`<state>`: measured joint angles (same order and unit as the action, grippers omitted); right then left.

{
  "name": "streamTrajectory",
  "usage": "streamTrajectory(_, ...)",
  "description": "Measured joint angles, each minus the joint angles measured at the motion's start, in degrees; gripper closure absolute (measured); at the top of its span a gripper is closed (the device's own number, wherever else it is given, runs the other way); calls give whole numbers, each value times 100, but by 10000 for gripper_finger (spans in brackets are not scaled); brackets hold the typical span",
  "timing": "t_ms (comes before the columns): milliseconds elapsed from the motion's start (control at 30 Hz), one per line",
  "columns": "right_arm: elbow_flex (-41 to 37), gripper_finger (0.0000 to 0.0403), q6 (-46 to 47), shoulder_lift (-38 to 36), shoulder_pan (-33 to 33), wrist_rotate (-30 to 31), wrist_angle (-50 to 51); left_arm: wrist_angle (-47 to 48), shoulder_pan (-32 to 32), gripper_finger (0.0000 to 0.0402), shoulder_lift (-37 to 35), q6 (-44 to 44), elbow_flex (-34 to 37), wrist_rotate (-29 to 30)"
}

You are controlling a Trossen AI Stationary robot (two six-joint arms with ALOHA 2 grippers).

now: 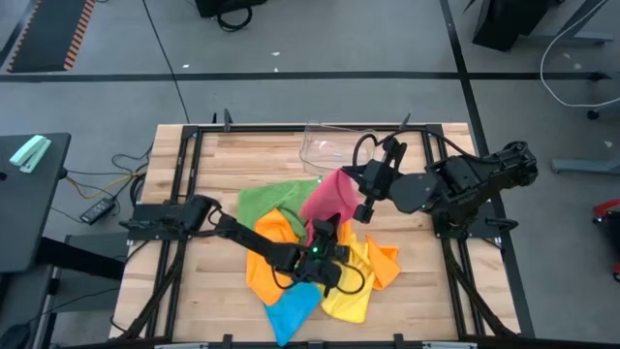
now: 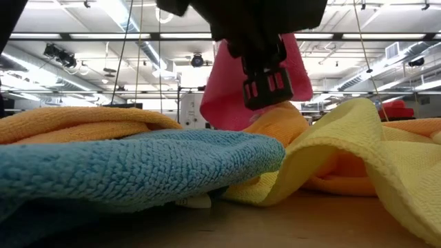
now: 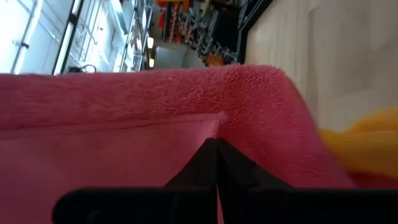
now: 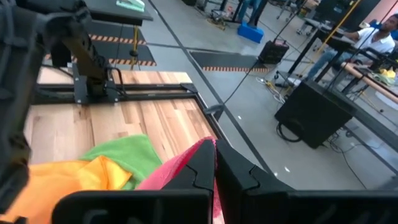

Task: Fold microfiber towels
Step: Fold the pink microfiber cloth

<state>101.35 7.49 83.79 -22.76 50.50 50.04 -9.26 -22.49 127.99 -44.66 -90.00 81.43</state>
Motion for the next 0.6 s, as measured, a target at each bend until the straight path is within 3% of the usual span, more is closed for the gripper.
streamTrajectory(600,-1,390,268,0,0,0,303,73,-553,399,-481,7,-4,5)
